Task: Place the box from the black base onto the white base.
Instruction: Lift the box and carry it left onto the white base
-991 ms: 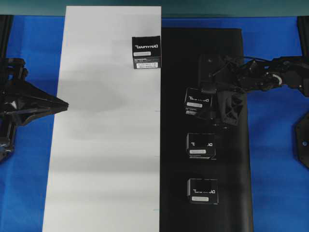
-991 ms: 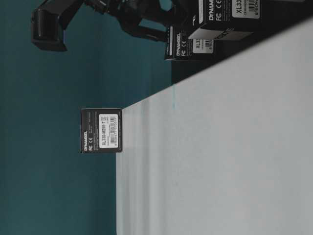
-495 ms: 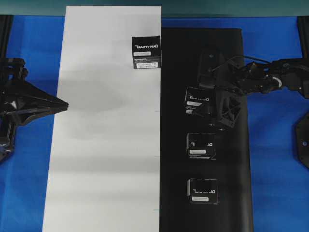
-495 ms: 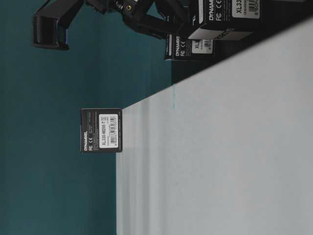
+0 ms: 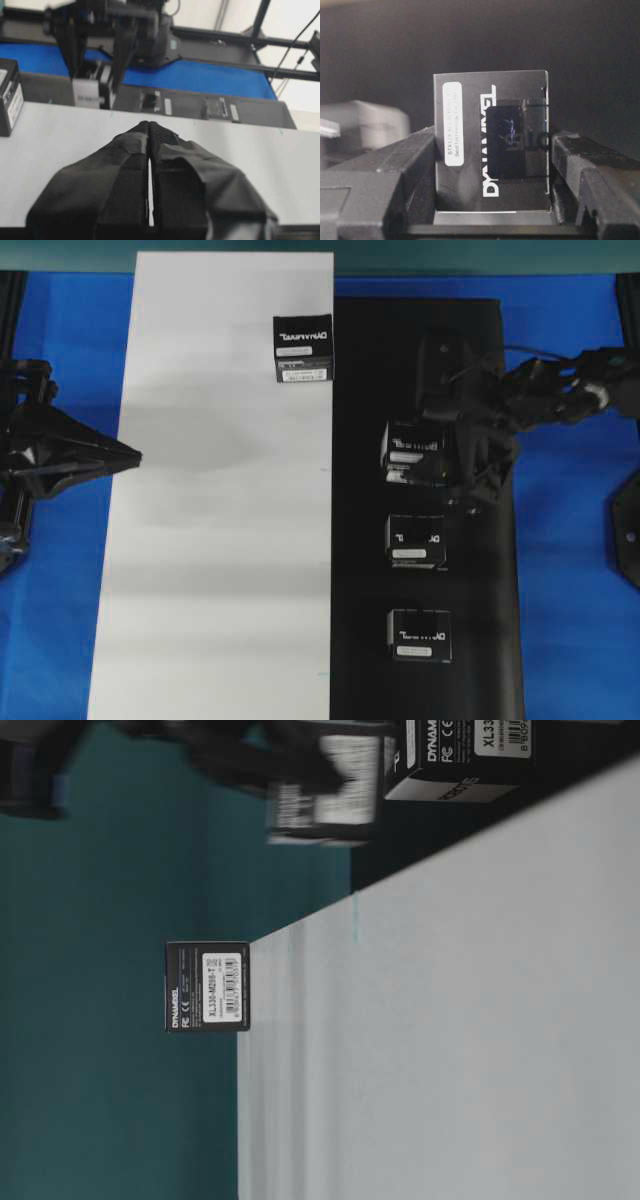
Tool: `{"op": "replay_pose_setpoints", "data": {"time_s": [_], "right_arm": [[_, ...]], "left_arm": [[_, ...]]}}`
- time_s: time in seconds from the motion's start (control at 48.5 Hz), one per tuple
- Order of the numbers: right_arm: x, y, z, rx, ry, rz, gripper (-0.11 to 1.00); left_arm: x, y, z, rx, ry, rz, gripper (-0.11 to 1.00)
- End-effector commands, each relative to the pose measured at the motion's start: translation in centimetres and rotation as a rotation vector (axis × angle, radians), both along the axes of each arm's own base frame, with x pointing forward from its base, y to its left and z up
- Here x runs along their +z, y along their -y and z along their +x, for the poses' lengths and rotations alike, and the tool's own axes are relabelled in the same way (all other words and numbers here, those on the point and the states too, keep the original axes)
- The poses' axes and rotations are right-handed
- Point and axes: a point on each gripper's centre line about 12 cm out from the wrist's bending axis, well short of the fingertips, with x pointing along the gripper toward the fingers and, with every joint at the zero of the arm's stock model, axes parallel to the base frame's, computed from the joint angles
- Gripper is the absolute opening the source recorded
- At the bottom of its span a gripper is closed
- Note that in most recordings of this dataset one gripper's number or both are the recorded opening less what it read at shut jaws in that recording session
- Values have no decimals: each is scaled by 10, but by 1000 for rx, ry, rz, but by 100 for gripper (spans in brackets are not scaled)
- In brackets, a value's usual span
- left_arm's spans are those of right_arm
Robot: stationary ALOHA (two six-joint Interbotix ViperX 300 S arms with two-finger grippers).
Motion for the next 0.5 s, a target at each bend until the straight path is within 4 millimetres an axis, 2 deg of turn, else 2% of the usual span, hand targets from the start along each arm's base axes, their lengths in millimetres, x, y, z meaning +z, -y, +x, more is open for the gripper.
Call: {"op": "replay_pose_setpoints", "data": {"time_s": [0.0,0.103,0.144,0.392,0.475], "right_arm": [[29,-1,5,26,41,-8,55],[44,-2,8,56,32,-6,54],[50,-2,9,64,33,-4,49],[86,0,26,85,93,-20,49],[87,-1,32,91,96,-21,49]], "left_arm": [[7,0,2,1,20,1,-1],[9,0,1,1,25,1,-1],[8,0,1,1,23,0,-1],[9,1,0,-3,28,1,-1],[9,1,0,-3,28,1,-1]]}}
